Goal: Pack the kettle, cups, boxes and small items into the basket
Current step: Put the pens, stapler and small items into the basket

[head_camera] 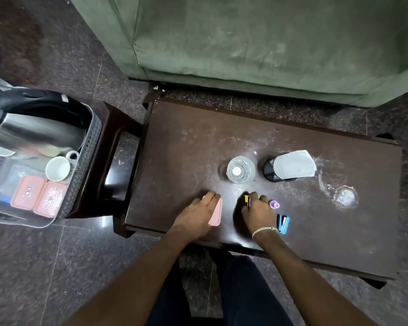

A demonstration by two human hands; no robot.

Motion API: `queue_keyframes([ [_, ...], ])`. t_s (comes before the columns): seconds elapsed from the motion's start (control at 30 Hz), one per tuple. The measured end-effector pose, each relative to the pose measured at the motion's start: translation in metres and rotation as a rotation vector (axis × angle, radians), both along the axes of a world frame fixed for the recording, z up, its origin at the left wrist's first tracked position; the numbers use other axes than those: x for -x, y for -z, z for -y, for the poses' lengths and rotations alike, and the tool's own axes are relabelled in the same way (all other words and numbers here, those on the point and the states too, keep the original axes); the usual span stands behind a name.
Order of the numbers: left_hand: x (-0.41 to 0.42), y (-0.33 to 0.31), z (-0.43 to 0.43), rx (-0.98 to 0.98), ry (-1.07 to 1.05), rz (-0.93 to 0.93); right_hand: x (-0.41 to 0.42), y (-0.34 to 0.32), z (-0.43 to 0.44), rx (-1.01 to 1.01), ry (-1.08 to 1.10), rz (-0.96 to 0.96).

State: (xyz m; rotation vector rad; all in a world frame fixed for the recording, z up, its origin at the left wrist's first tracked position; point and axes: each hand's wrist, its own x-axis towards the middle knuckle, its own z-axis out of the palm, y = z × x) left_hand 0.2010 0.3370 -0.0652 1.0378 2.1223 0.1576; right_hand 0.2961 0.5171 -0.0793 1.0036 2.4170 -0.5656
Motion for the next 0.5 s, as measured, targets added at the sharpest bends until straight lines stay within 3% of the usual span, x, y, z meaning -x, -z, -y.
queue_keyframes([
  [0.27,0.051,-0.044,0.063,-0.127,-0.043,-0.056,0.041,-0.061,0.061,0.087,0.081,-0.176],
  [0.5,0.119,-0.101,0.162,-0.243,-0.113,-0.244,0.109,-0.114,0.146,0.243,0.072,-0.328],
])
